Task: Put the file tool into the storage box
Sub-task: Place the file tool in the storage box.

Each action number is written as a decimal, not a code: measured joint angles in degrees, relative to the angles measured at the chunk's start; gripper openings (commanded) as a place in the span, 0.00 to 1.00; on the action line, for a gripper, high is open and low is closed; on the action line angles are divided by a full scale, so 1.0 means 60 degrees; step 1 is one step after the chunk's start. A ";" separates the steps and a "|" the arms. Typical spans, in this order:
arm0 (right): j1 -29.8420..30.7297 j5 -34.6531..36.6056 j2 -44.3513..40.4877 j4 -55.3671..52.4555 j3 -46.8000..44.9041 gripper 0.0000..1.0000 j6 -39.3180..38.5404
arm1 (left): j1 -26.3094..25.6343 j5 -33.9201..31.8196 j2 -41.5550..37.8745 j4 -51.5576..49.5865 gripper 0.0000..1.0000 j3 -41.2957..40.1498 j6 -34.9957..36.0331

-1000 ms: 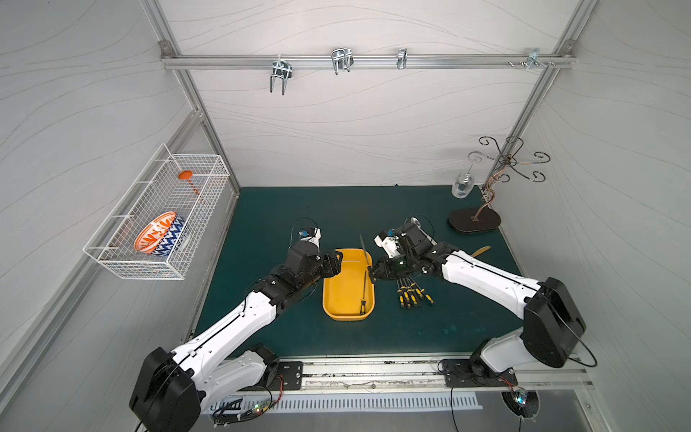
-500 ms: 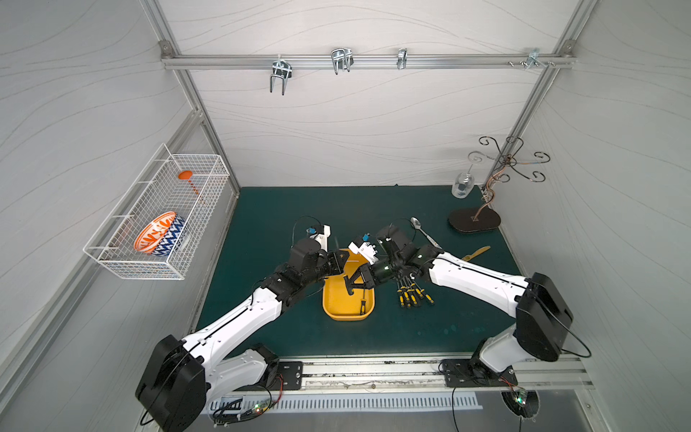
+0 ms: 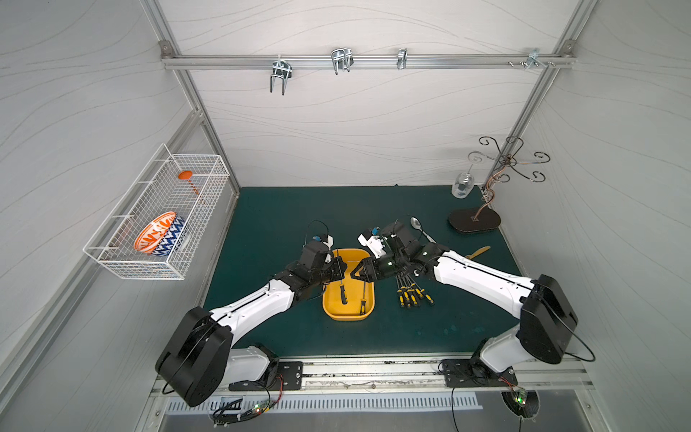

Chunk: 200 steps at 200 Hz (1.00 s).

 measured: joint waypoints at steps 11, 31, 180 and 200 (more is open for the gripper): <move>-0.0062 0.0353 -0.0051 -0.0204 -0.0011 0.50 -0.0011 | -0.0004 0.0000 0.0372 0.0000 0.00 0.0018 0.0000; -0.0149 0.0943 -0.0160 -0.0568 -0.0124 0.50 -0.0044 | -0.0047 -0.0004 0.1082 -0.0036 0.00 0.0211 0.0004; -0.0951 0.4200 -0.0565 -0.3253 -0.1501 0.40 0.0149 | -0.0739 -0.0007 0.2401 -0.0266 0.31 0.1177 0.0142; -0.0951 0.4426 -0.0131 -0.3475 -0.1501 0.38 0.0087 | -0.0739 -0.0069 0.2149 -0.0273 0.31 0.1064 0.0138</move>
